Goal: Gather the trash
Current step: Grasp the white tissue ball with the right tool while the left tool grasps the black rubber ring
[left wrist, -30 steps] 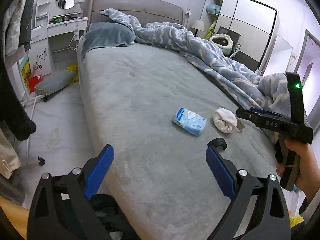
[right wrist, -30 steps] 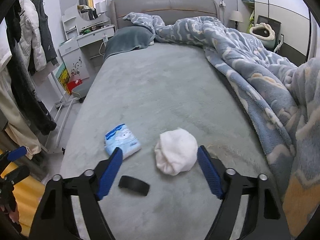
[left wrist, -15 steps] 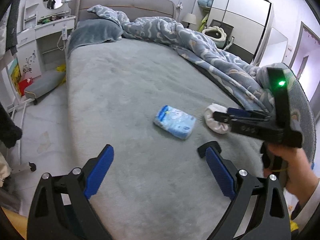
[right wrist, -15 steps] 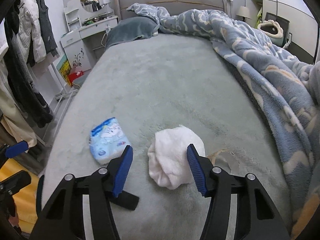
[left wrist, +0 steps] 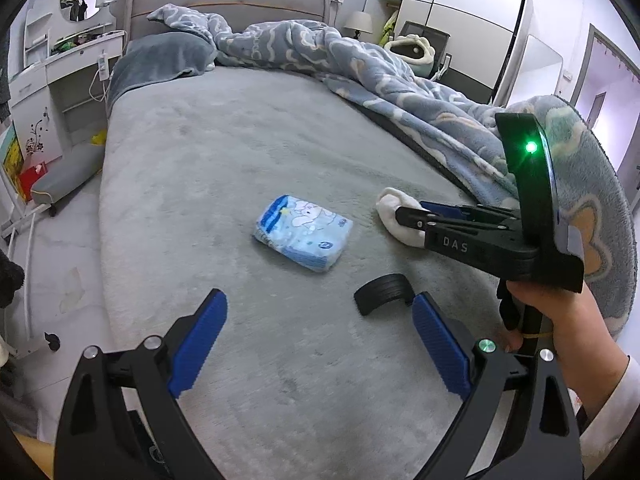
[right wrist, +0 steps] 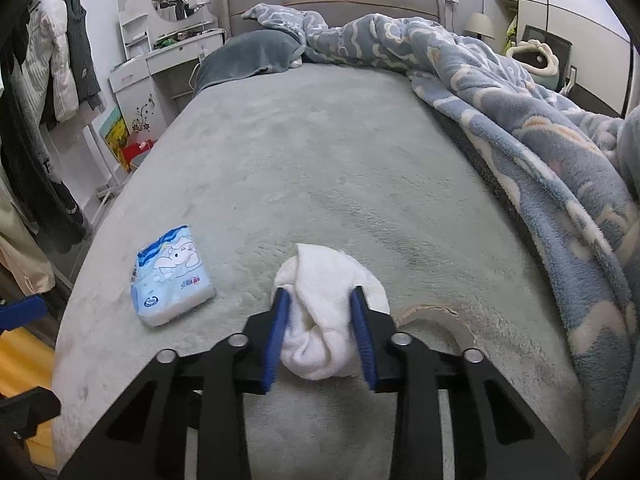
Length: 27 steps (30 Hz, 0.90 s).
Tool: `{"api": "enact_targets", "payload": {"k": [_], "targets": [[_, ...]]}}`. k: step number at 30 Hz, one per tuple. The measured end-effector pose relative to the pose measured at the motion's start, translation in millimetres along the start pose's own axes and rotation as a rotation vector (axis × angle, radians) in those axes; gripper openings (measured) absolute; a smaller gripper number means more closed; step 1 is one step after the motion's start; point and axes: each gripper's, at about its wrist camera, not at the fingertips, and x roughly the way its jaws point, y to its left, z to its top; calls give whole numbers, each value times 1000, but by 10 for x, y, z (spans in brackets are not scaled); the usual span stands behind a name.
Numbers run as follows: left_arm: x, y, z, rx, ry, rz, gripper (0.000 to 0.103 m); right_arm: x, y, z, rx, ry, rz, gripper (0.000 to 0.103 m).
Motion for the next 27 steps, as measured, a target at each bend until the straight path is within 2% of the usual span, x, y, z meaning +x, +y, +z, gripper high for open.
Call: {"api": "enact_targets", "payload": {"k": [6,12,17,21,22,25,27], "targets": [[118,-118,13,-6,5,-8,95,-74,-99,19,38,-16,46,14],[261,-282,16,2,18,-17,95,-235,-164,62,67,-65,106,14],[380,-426,19,30,29,16,95,-374,-272,127,138,-107,174,14],[439,-492,3,38,38,19,95,-467,-331,149,161,-127,197,14],[470,-511,0,42,47,19,94,-480,-350,148,168,-128,202,14],[561,-556,-7,46,80,33,84,-522,-399,138,185,-132,212,14],[619,-576,-15,46,101,47,83,-547,-415,128,179,-133,210,14]]}}
